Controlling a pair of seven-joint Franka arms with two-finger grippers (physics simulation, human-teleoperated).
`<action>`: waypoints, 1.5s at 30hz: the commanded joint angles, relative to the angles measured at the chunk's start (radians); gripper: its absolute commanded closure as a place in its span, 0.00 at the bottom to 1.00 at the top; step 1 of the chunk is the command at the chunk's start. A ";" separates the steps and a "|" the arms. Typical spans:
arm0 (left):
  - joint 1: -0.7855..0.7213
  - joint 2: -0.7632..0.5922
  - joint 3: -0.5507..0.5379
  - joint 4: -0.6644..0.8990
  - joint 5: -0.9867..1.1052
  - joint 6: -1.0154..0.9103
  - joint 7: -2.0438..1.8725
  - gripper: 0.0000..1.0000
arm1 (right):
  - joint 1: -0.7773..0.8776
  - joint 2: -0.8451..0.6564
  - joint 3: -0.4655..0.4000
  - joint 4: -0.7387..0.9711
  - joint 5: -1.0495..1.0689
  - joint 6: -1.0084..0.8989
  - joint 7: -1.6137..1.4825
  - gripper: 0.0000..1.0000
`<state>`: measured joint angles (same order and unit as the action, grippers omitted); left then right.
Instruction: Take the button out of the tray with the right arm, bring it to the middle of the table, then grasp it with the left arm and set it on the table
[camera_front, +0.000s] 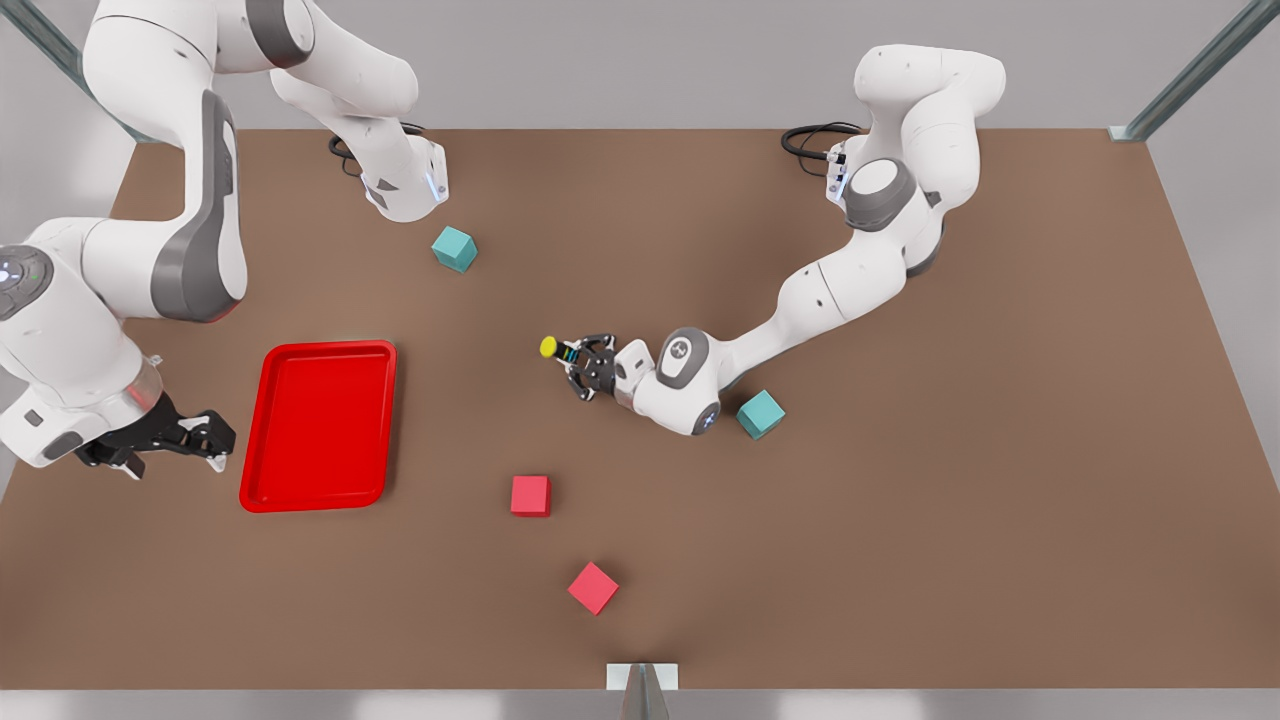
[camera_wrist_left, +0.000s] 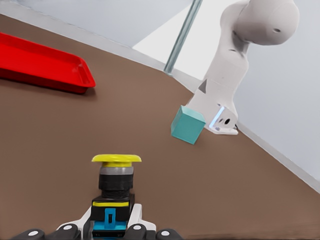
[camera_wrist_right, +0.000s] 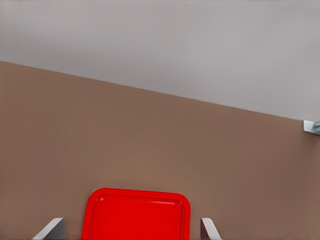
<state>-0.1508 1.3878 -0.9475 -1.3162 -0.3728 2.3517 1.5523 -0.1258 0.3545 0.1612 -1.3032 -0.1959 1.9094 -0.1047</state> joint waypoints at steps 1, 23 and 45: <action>-0.003 -0.001 0.009 0.002 -0.018 -0.034 0.584 0.53 | 0.000 0.020 0.000 0.006 0.003 0.017 0.016 0.00; 0.002 -0.006 0.075 0.026 -0.037 -0.109 0.638 0.55 | 0.060 0.089 0.008 0.010 0.001 0.022 0.013 0.00; 0.023 -0.019 0.113 0.034 -0.040 -0.152 0.583 0.00 | 0.058 0.089 0.008 0.010 0.001 0.025 0.013 0.00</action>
<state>-0.1273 1.3699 -0.8339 -1.2817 -0.3984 2.1901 2.1052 -0.0678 0.4452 0.1686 -1.2937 -0.1945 1.9337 -0.0909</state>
